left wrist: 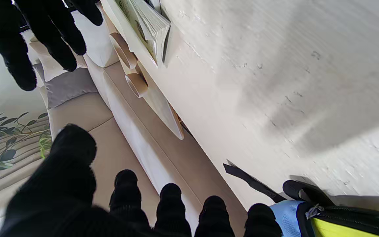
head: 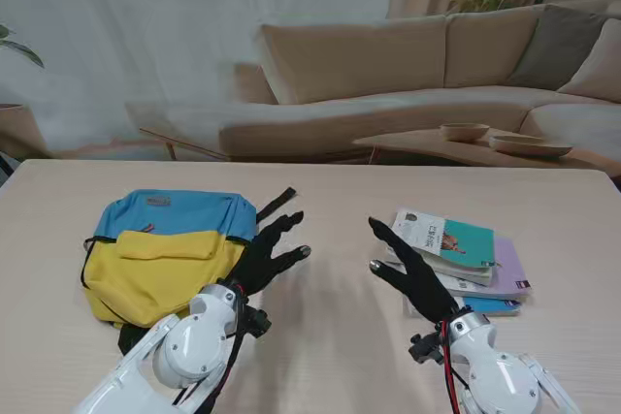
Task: Pack books into the school bag then zip close the school bag
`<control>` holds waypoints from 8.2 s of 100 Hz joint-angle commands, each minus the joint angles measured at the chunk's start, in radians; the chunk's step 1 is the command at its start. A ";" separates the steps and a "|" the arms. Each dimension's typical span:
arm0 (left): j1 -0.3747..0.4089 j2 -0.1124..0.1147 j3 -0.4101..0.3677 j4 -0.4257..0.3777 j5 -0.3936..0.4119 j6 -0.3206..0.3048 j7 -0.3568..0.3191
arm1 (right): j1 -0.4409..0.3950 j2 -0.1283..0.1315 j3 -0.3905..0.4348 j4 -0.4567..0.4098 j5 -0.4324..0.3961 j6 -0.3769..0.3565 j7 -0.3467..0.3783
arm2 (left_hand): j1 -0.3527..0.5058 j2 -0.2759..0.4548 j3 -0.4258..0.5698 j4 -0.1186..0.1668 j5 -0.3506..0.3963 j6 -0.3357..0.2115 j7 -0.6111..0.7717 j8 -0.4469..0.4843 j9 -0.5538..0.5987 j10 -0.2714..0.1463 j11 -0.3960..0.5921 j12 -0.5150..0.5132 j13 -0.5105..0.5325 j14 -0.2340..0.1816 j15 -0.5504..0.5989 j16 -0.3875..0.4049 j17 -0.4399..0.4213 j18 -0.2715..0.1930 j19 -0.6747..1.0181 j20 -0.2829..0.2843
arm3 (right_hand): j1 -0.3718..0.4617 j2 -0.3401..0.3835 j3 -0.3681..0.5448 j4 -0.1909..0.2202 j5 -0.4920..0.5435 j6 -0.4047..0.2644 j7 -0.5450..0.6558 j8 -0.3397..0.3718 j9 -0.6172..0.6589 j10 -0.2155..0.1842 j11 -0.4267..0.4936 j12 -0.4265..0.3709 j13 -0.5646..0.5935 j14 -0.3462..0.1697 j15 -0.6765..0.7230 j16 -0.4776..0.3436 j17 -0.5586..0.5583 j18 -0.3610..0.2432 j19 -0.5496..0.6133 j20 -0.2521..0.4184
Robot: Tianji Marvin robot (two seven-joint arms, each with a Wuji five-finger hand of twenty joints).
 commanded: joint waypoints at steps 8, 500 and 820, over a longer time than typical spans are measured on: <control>0.005 -0.002 -0.003 -0.010 -0.002 -0.003 -0.022 | -0.002 -0.006 -0.006 0.003 -0.005 -0.006 0.017 | -0.010 0.018 0.023 0.020 -0.030 -0.025 0.015 0.006 -0.032 -0.034 -0.008 0.001 -0.018 -0.041 -0.013 -0.018 -0.008 -0.011 -0.031 -0.021 | -0.023 0.000 -0.009 -0.020 0.021 -0.018 -0.022 0.004 -0.014 -0.044 0.010 0.010 -0.040 -0.046 -0.011 -0.004 0.005 -0.034 -0.025 0.006; 0.015 0.003 0.009 -0.046 0.063 0.038 -0.015 | 0.432 0.040 -0.001 0.452 -0.604 0.299 -0.017 | 0.010 -0.040 0.132 0.010 -0.033 -0.009 0.110 0.050 -0.032 -0.022 0.004 0.056 -0.020 -0.049 -0.018 -0.046 -0.004 -0.036 -0.032 -0.029 | 0.489 -0.713 0.696 -0.200 0.838 -0.019 1.011 0.416 0.607 0.027 1.188 0.919 0.524 0.265 1.289 0.433 0.198 0.395 0.984 0.043; 0.198 0.025 -0.201 -0.224 0.064 -0.190 -0.005 | 0.164 0.039 -0.039 -0.185 -0.412 0.140 0.116 | 0.654 -0.105 0.242 -0.056 0.531 0.082 0.904 1.043 0.758 0.202 0.755 0.837 0.820 0.386 1.144 0.768 0.617 0.377 1.487 0.754 | 0.128 -0.334 0.184 -0.063 0.067 0.174 0.473 0.195 -0.004 0.174 0.396 0.164 0.160 0.205 0.359 0.207 0.008 0.307 0.711 0.013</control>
